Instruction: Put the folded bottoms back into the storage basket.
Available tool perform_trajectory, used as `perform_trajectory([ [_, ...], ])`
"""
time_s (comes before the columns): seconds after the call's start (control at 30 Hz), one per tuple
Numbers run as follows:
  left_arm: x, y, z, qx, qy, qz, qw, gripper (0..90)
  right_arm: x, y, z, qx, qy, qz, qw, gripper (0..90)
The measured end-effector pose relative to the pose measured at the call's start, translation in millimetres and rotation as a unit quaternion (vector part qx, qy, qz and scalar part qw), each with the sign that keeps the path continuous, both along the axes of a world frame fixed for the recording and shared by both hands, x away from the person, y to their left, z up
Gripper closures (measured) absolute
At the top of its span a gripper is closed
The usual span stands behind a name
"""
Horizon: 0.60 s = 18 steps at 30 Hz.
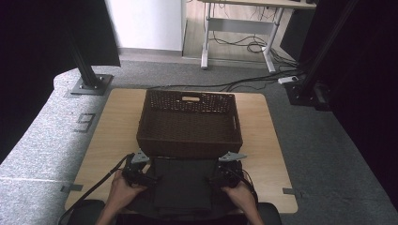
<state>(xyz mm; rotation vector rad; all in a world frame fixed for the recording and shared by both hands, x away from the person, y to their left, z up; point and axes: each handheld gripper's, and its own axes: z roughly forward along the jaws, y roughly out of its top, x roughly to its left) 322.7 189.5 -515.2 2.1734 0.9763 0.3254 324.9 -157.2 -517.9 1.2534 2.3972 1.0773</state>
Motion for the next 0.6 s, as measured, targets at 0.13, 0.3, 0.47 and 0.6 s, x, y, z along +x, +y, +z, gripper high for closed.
perform_trajectory([
  [0.13,3.4,-5.3,-13.9,0.025,0.021,0.002,0.9995,0.0,4.1,-1.6,-11.4,0.009,0.019,-0.012,0.9997,0.0],
  [0.3,6.3,-3.5,-19.0,0.011,0.037,0.006,0.9992,0.0,5.8,-3.8,-16.7,0.012,0.027,-0.016,0.9994,0.0],
  [0.47,7.0,2.0,-22.4,-0.007,0.053,0.007,0.9986,0.0,3.7,-11.6,-19.9,0.022,0.047,-0.022,0.9984,0.0],
  [0.6,7.4,5.9,-25.1,-0.02,0.069,0.01,0.9974,0.0,3.9,-18.1,-24.5,0.029,0.061,-0.017,0.9975,0.0],
])
